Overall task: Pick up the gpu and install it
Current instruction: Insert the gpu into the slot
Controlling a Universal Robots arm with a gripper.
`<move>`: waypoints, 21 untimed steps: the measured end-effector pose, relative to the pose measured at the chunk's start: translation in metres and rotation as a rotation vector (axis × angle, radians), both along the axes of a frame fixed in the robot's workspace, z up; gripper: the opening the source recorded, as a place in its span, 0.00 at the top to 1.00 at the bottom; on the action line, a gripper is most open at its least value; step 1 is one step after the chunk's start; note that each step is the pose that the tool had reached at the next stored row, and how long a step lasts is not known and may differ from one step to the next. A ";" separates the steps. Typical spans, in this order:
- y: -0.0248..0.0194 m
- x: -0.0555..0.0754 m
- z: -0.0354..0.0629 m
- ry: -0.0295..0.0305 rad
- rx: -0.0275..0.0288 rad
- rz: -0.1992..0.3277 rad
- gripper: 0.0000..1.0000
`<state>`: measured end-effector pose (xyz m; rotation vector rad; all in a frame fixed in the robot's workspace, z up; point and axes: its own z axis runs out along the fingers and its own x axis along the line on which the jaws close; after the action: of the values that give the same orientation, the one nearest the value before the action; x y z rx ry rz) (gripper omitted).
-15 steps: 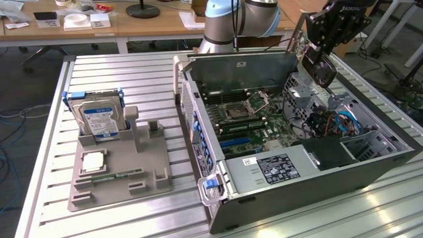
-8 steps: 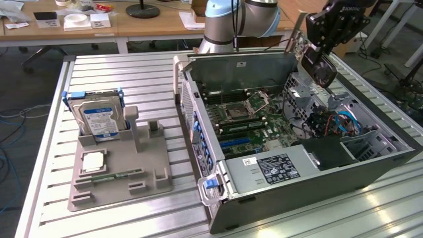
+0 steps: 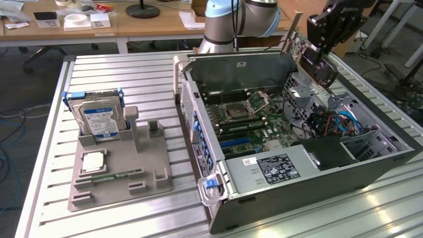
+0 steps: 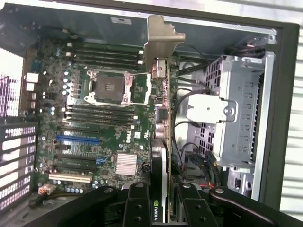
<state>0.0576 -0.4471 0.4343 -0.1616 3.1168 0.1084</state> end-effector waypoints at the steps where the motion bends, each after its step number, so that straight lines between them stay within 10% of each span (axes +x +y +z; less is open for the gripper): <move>1: 0.0000 0.000 -0.0001 0.0000 0.0000 0.015 0.73; 21: 0.0000 0.000 -0.0029 -0.0001 0.0000 0.316 0.73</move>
<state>0.0576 -0.4471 0.4314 -0.6517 3.0634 0.1121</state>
